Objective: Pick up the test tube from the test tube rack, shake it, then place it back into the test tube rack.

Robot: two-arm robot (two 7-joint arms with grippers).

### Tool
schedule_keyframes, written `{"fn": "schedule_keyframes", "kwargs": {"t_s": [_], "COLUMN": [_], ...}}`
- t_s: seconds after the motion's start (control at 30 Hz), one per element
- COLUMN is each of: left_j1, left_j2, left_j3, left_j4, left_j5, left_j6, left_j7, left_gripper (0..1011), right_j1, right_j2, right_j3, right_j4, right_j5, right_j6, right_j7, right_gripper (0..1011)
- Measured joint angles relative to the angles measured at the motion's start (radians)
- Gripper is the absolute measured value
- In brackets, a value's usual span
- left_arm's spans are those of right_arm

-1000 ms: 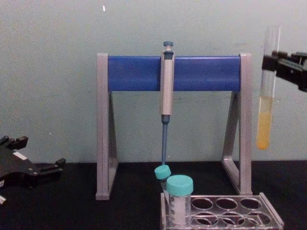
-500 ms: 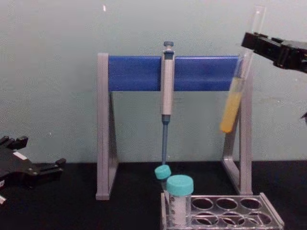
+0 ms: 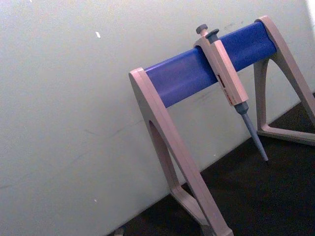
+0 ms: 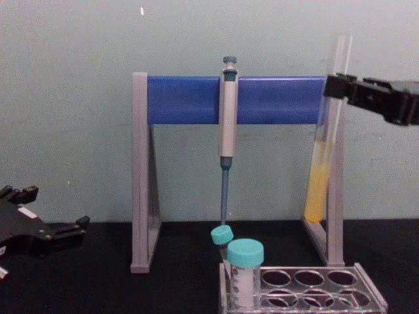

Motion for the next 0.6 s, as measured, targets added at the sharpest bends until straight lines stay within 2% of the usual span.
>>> {"fn": "schedule_keyframes", "kwargs": {"t_s": [0.13,0.3,0.6], "left_j1": [0.000,0.000,0.000], "left_j2": [0.000,0.000,0.000], "left_j3": [0.000,0.000,0.000], "left_j4": [0.000,0.000,0.000], "left_j5": [0.000,0.000,0.000], "left_j6": [0.000,0.000,0.000], "left_j7": [0.000,0.000,0.000], "left_gripper": [1001,1001,1001], "right_j1": [-0.009,-0.014,-0.018], "right_j2": [0.012,0.002,-0.008], "right_j3": [-0.002,-0.003,-0.009], "right_j4": [-0.001,0.012,0.022], "right_j5": [-0.016,-0.032,-0.051], "right_j6": [-0.034,-0.074,-0.096], "right_j7": [-0.017,-0.034,-0.039], "right_gripper": [226,226,226]}}
